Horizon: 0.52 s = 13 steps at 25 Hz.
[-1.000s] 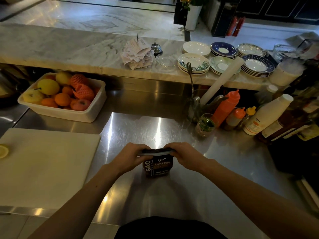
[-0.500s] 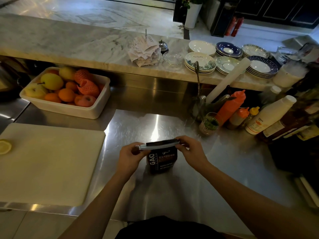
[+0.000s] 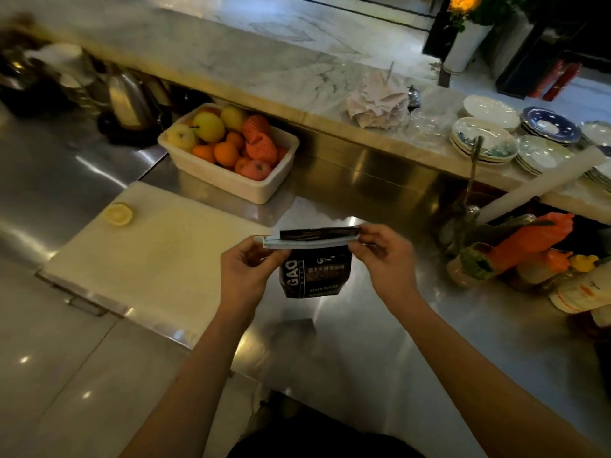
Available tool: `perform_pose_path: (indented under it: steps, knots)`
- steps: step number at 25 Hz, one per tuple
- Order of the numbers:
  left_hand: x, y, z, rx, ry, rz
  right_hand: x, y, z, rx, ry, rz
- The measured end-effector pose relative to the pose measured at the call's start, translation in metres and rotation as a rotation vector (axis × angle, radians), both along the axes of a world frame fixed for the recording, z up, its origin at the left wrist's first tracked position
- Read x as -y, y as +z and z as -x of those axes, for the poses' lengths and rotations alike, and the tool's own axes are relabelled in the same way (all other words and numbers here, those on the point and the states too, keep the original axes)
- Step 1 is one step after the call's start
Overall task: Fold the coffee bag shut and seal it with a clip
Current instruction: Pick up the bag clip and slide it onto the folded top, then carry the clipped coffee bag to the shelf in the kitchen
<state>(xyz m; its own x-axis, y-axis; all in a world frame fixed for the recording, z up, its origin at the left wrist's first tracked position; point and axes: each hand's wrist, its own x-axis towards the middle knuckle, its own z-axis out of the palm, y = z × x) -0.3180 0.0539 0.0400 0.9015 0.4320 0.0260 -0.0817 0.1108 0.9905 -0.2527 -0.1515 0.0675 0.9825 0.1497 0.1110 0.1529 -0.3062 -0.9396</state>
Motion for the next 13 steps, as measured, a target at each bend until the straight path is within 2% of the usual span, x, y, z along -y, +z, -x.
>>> perform_pose_path:
  steps: [7,10,13]
  knots:
    - [-0.018,0.022,0.122,0.035,0.505,-0.008,-0.076,0.019,0.032,0.010,0.529,-0.116]
    - [-0.011,0.030,0.201,0.021,0.782,-0.023,-0.118,0.018,0.079,-0.032,0.811,-0.170]
    - [0.001,0.037,0.265,-0.011,0.966,-0.048,-0.150,0.021,0.125,-0.055,0.984,-0.221]
